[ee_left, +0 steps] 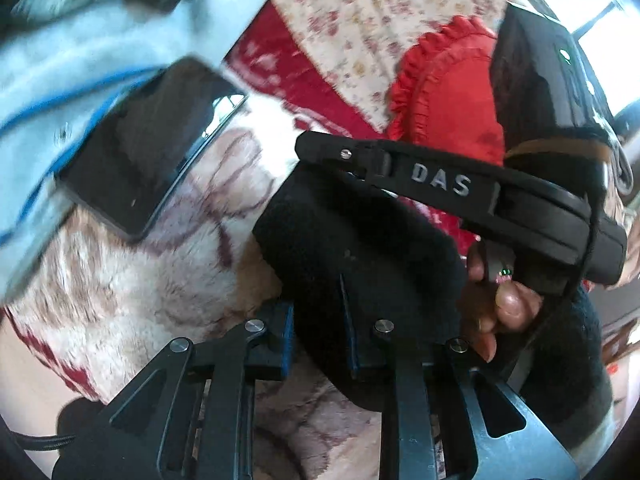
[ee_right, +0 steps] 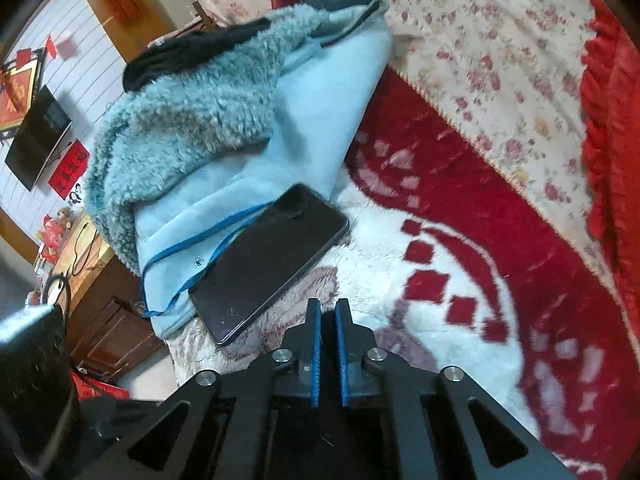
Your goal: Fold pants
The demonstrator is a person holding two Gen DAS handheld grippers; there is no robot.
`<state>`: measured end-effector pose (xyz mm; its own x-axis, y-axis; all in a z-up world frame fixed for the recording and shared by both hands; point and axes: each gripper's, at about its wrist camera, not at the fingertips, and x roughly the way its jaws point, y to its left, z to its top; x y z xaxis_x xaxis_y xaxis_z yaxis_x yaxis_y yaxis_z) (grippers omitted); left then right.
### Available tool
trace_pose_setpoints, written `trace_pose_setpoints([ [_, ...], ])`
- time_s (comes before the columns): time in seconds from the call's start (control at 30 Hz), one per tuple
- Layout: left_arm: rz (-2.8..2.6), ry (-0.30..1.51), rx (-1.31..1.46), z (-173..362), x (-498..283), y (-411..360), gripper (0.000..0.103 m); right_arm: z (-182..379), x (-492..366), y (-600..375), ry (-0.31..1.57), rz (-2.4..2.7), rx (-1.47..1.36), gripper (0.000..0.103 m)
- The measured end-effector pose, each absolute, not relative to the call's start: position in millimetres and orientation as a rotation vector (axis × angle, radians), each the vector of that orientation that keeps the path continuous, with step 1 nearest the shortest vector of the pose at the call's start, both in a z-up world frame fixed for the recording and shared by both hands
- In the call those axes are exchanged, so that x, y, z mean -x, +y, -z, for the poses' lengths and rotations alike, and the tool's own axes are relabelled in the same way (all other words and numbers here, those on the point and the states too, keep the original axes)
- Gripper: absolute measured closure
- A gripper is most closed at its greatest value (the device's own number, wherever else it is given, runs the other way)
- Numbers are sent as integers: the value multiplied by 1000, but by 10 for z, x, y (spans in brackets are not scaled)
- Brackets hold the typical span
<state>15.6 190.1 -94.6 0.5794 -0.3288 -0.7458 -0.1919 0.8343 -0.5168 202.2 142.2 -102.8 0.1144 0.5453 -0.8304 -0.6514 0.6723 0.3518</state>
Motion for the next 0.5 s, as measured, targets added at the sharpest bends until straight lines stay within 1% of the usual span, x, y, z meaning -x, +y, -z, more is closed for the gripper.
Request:
trace_pose_setpoints([
  [0.07, 94, 966, 614, 974, -140, 1924, 84, 1072, -1990, 1431, 1170, -876, 121, 101],
  [0.17, 93, 960, 599, 959, -125, 1904, 84, 957, -1982, 1282, 1128, -840, 83, 101],
  [0.23, 93, 951, 592, 929, -120, 1879, 85, 814, -2022, 1048, 1106, -784, -1, 97],
  [0.27, 94, 946, 588, 910, -116, 1867, 85, 753, -2036, 944, 1096, -765, -38, 92],
  [0.3, 95, 941, 585, 891, -117, 1857, 86, 689, -2038, 826, 1086, -751, -81, 81],
  [0.33, 98, 933, 580, 852, -111, 1842, 86, 645, -2035, 707, 1085, -740, -124, 74],
  [0.37, 101, 924, 575, 815, -100, 1829, 86, 623, -2024, 604, 1096, -731, -154, 65],
  [0.5, 114, 890, 541, 658, -52, 1749, 87, 683, -1905, 458, 1157, -702, -131, 65],
])
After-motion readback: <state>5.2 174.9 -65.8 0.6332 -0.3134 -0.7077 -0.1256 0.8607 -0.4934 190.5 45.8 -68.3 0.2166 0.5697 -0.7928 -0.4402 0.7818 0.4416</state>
